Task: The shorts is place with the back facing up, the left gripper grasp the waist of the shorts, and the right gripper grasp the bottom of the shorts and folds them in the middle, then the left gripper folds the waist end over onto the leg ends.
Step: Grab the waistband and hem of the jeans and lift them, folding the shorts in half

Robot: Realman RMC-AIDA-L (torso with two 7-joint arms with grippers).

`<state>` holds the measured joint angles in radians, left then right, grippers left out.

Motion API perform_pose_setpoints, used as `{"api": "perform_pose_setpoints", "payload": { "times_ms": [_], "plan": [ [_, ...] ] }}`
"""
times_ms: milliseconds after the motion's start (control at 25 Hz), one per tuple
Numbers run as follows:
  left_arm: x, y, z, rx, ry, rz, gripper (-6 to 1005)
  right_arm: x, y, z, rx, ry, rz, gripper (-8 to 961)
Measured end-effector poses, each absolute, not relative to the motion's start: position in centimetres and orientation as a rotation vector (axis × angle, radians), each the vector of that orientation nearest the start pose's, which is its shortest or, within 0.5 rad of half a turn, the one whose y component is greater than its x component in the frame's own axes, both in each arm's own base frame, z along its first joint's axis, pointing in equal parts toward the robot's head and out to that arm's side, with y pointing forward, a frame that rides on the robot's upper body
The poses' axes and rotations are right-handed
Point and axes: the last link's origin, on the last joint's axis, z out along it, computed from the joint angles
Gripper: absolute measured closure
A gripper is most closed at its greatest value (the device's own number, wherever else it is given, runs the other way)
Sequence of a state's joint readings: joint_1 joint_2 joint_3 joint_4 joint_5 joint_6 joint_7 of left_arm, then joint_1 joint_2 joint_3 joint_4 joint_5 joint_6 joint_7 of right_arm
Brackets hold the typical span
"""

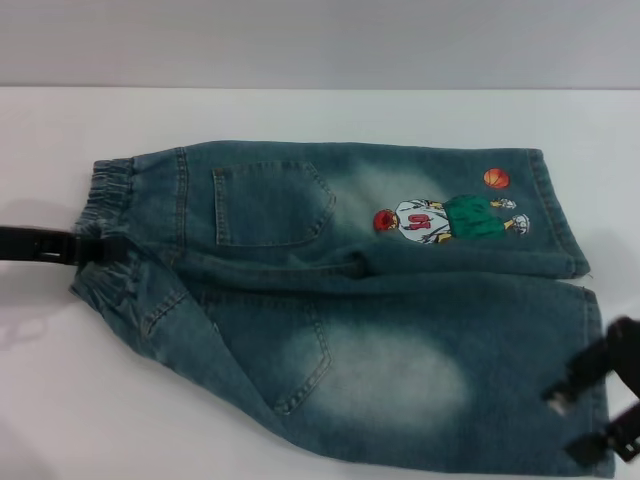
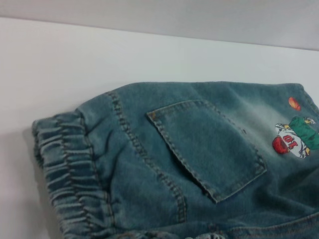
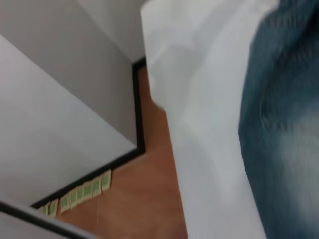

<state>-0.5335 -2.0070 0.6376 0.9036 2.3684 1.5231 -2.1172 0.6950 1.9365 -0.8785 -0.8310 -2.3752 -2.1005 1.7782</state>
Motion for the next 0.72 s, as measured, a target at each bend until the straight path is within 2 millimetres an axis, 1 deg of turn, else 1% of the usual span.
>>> {"api": "perform_pose_setpoints", "payload": {
  "times_ms": [80, 120, 320, 640, 720],
  "plan": [
    [-30.2, 34.9, 6.4, -2.404, -1.378, -0.245, 937, 24.4, 29.8, 5.4, -3.349, 0.909, -0.159, 298],
    [-30.0, 35.0, 6.4, -2.405, -1.374, -0.247, 936, 24.4, 29.8, 5.4, -3.349, 0.909, -0.159, 298],
    [-29.5, 35.5, 6.1, -2.408, -1.360, -0.251, 934, 26.0, 28.8, 5.2, -3.323, 1.010, -0.242, 298],
    [-29.0, 36.0, 5.9, -2.411, -1.347, -0.254, 932, 27.8, 27.7, 5.8, -3.273, 1.130, -0.332, 299],
    [-28.9, 36.1, 5.8, -2.414, -1.346, -0.258, 931, 28.3, 27.5, 5.9, -3.253, 1.161, -0.377, 299]
  ]
}}
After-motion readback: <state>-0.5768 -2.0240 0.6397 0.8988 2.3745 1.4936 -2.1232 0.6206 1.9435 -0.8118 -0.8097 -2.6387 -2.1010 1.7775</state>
